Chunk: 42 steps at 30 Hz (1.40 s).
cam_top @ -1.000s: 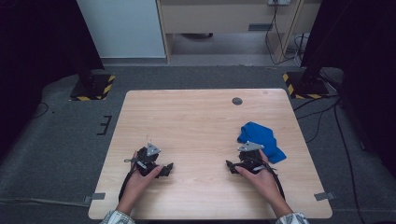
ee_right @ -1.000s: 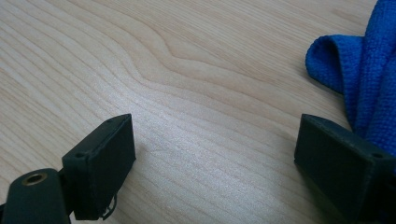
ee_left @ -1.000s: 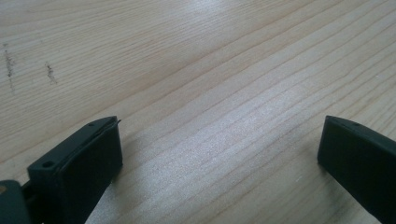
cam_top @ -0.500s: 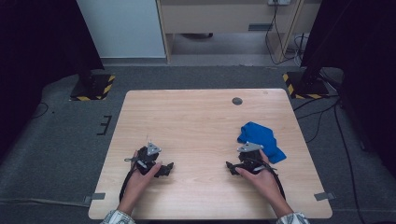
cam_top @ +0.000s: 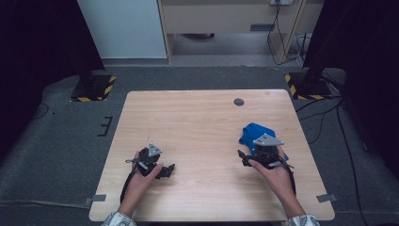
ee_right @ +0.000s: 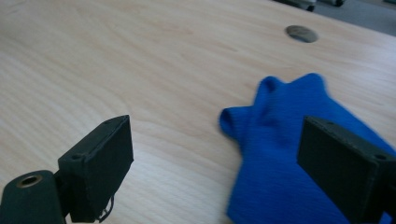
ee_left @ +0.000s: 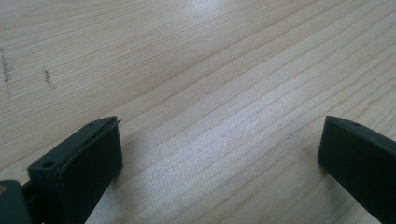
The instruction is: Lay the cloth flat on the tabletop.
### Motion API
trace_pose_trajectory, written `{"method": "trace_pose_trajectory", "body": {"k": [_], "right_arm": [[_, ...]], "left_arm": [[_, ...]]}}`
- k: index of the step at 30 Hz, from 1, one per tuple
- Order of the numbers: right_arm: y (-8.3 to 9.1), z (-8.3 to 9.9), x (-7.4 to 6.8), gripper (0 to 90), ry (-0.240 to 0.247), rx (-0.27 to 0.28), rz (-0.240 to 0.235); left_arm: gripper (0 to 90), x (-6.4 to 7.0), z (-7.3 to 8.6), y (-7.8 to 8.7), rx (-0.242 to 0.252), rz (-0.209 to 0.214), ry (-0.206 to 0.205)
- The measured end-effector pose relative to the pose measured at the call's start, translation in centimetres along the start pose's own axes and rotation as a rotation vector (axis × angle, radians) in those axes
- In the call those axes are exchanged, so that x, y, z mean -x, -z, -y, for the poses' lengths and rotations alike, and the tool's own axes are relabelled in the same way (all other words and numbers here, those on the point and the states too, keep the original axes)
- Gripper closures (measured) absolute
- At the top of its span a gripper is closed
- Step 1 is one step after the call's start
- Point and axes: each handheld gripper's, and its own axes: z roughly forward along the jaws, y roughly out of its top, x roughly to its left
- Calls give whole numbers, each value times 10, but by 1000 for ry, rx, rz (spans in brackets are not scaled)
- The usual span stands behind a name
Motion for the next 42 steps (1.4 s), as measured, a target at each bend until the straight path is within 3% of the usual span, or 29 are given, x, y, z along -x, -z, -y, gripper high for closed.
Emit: {"method": "trace_pose_trajectory", "body": {"k": [6,9,12,17,22,32,34,36,37,42], "right_arm": [[9,0,34,107,-33,20,78],[4,7,52,116,-102,-1,71],[-2,13,63,129,-137,-26,76],[-15,21,67,126,-162,-67,46],[-30,27,68,120,-159,-121,48],[-39,33,69,150,-173,-172,59],[-40,34,67,190,-129,-182,80],[-40,34,66,207,-118,-183,84],[-38,35,67,308,-119,-176,86],[-31,40,77,611,-134,-142,113]], "left_arm": [[0,0,0,0,0,0,-1],[0,0,0,0,0,0,-1],[0,0,0,0,0,1,-1],[0,0,0,0,0,1,-1],[0,0,0,0,0,0,-1],[0,0,0,0,0,1,-1],[0,0,0,0,-1,0,-1],[0,0,0,0,0,0,-2],[0,0,0,0,-1,0,-1],[0,0,0,0,0,0,-2]]}}
